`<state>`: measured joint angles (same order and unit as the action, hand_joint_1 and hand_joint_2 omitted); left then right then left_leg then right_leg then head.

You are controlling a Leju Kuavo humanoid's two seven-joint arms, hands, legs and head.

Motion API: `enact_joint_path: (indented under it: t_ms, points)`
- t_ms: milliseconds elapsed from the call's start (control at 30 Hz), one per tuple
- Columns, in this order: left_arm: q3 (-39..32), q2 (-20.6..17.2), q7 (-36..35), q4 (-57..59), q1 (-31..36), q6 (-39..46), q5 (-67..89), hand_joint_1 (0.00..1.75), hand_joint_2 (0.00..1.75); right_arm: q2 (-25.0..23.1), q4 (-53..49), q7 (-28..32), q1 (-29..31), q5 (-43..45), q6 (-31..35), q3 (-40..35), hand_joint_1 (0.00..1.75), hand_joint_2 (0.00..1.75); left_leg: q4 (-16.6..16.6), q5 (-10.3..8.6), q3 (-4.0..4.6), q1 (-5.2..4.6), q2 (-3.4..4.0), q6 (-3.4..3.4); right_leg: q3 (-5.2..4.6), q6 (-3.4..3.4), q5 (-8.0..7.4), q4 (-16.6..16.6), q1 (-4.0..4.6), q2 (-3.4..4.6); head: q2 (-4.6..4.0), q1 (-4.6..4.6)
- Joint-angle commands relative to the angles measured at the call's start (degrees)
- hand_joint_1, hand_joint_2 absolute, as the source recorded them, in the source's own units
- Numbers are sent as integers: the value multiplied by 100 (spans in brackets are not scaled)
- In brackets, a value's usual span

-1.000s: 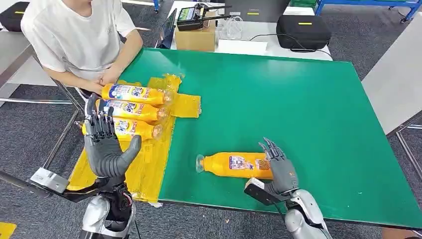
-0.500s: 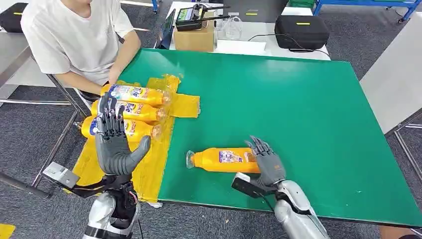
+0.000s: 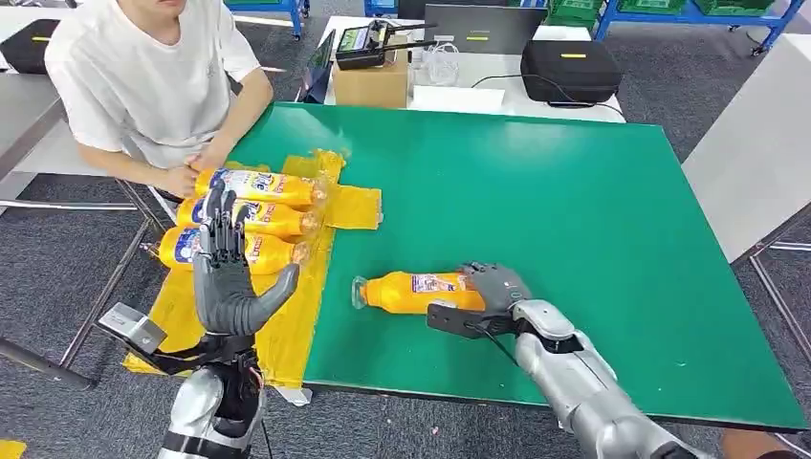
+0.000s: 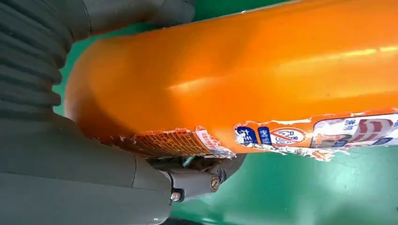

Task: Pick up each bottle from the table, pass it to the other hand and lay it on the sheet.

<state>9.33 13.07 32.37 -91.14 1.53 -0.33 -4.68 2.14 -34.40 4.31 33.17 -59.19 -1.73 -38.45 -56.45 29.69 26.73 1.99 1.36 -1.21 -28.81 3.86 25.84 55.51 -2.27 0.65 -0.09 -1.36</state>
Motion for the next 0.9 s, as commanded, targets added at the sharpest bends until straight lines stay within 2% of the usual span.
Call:
enact_joint_path:
  t_ms: [33, 100, 167, 200, 267, 300, 367, 433, 467, 500, 533, 567, 633, 667, 733, 833, 900]
  points:
    - [-43, -142, 16, 423, 188, -61, 52, 0, 175, -47, 938, 206, -26, 262, -265, -362, 175, 175, 14, -20, 33, 3, -27, 17, -20, -23, -18, -22, 9, -22, 0, 0]
    - [-6, -171, 52, 454, 204, -87, 61, 0, 175, -54, 955, 457, -5, 487, -280, -316, 175, 175, 16, -19, 28, 1, -30, 18, -15, -24, -15, -23, 7, -24, 0, 0]
    - [34, -213, 130, 424, 180, -101, 74, 0, 175, -39, 801, 923, -77, 813, 3, -214, 175, 175, 14, -17, 25, 3, -29, 16, -13, -23, -14, -21, 8, -23, 0, -2]
    - [50, -247, 147, 387, 145, -115, 44, 0, 175, -45, 543, 1327, -254, 1224, 217, 63, 175, 175, 8, -10, 14, 1, -25, 12, -4, -17, -7, -13, 5, -19, 0, 0]
    - [65, -285, 143, 347, 82, -121, 30, 0, 175, -14, 156, 1428, -484, 1416, 363, 161, 173, 175, 15, -11, 9, 5, -28, 11, 2, -19, -7, -21, 9, -22, 0, 0]
    - [58, -281, -178, 358, -21, 5, 59, 0, 175, -13, -720, 1715, -976, 1773, 1155, 607, 173, 175, 24, -20, 24, 5, -36, 15, -9, -26, -15, -30, 11, -30, 0, 0]
    - [85, -286, -252, 457, -77, 110, 92, 0, 175, 10, -1394, 1607, -1296, 1859, 1225, 736, 171, 175, 17, -5, 12, 2, -32, 8, 0, -17, -1, -16, 6, -17, 0, -2]
    - [107, -166, -552, 851, -25, 979, 655, 0, 175, -41, -2150, 1737, -1757, 2164, 1510, 1167, 175, 175, 12, -4, 29, 2, -44, 10, -8, -17, 2, -11, 6, -23, 0, 4]
    - [166, -128, -481, 1009, 12, 1064, 687, 0, 175, -22, -2322, 1729, -1849, 2167, 1481, 1199, 175, 175, 21, -8, 36, 2, -65, 13, -7, -23, 3, -21, 8, -41, 0, -4]
    - [266, -121, -660, 1285, 75, 1357, 953, 0, 175, -133, -2618, 1868, -2034, 2314, 1775, 1468, 175, 175, 16, -7, 50, -2, -63, 13, -24, -17, 4, -14, 2, -41, 0, -2]
    - [245, -31, -947, 1521, 78, 1304, 736, 0, 175, -234, -2821, 1987, -2160, 2455, 1936, 1671, 175, 175, 23, -10, 62, 3, -72, 19, -28, -26, 0, -26, 9, -49, 0, 2]
    - [277, -17, -927, 1615, 81, 1307, 729, 0, 175, -236, -2894, 1985, -2192, 2452, 1929, 1686, 175, 175, 14, -5, 65, -4, -70, 13, -33, -14, 5, -11, 1, -46, 0, -2]
    - [428, 31, -981, 1892, 33, 1149, 390, 0, 175, -476, -3374, 2515, -2442, 3029, 2228, 2146, 175, 175, 10, -4, 90, -8, -80, 14, -52, -11, 7, -5, -4, -55, 0, -2]
    - [498, 51, -916, 1953, 6, 1159, 307, 0, 175, -511, -3567, 2597, -2499, 3139, 2220, 2214, 175, 175, 10, -4, 98, -5, -86, 17, -57, -16, 7, -8, 0, -63, 0, 0]
    - [558, 84, -767, 1997, -2, 926, -140, 0, 175, -801, -3994, 3133, -2666, 3929, 2294, 2604, 175, 175, 9, -2, 115, -8, -81, 17, -72, -17, 7, -6, -3, -57, 0, 2]
    - [571, 60, -361, 1987, 22, 1114, -8, 0, 175, -1060, -4374, 3245, -2850, 4310, 2382, 2774, 171, 175, 10, -1, 126, -9, -82, 17, -86, -23, 9, -7, -2, -60, 0, 0]
    - [561, 47, -361, 1983, 30, 1114, -8, 0, 175, -1077, -4381, 3245, -2862, 4309, 2381, 2759, 171, 175, 8, -2, 138, -6, -75, 12, -102, -21, 7, -4, 0, -53, 0, -2]
